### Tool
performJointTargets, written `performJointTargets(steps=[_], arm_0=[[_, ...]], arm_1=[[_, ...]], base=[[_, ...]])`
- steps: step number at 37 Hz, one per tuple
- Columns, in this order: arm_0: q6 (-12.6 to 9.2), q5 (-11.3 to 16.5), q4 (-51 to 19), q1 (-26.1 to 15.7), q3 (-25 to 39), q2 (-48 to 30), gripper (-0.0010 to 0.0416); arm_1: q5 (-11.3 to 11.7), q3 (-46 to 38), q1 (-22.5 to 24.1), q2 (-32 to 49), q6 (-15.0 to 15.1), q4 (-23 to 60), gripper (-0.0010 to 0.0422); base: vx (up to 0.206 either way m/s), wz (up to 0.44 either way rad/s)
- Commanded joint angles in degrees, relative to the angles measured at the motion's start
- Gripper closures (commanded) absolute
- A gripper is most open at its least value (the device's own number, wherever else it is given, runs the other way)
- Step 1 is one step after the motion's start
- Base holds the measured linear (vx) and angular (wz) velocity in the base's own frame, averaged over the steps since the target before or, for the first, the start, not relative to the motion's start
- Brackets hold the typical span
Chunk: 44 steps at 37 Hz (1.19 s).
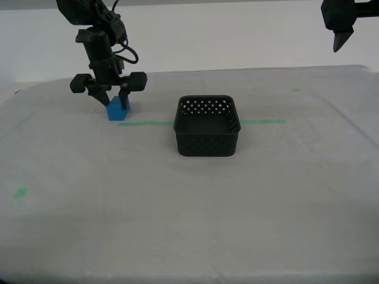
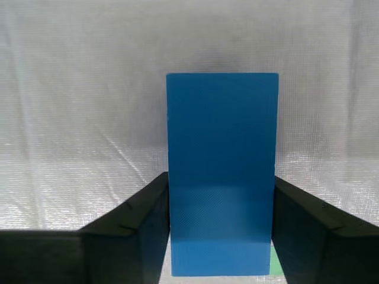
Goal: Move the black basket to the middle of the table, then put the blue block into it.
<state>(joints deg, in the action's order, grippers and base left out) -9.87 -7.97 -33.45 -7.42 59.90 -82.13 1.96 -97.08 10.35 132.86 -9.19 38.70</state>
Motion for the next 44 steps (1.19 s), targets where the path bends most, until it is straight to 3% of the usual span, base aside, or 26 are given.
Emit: performJointTargets(steps=[1,14,44], arm_0=[[0.0,0.02,0.07,-0.07,0.04,0.02,0.0007],[0.0,0.02,0.07,-0.09,0.04,0.02,0.0007],[0.0,0.02,0.09,-0.07,0.04,0.02,0.0007]], arm_1=[[0.44,0.0,-0.04,0.0,0.15,0.2,0.0275],[0.44,0.0,-0.15,0.0,0.15,0.15,0.0415],[0.46,0.0,-0.15,-0.81,-0.04,1.03,0.0413]], base=[[0.0,0.0],[0.0,0.0],[0.0,0.0]])
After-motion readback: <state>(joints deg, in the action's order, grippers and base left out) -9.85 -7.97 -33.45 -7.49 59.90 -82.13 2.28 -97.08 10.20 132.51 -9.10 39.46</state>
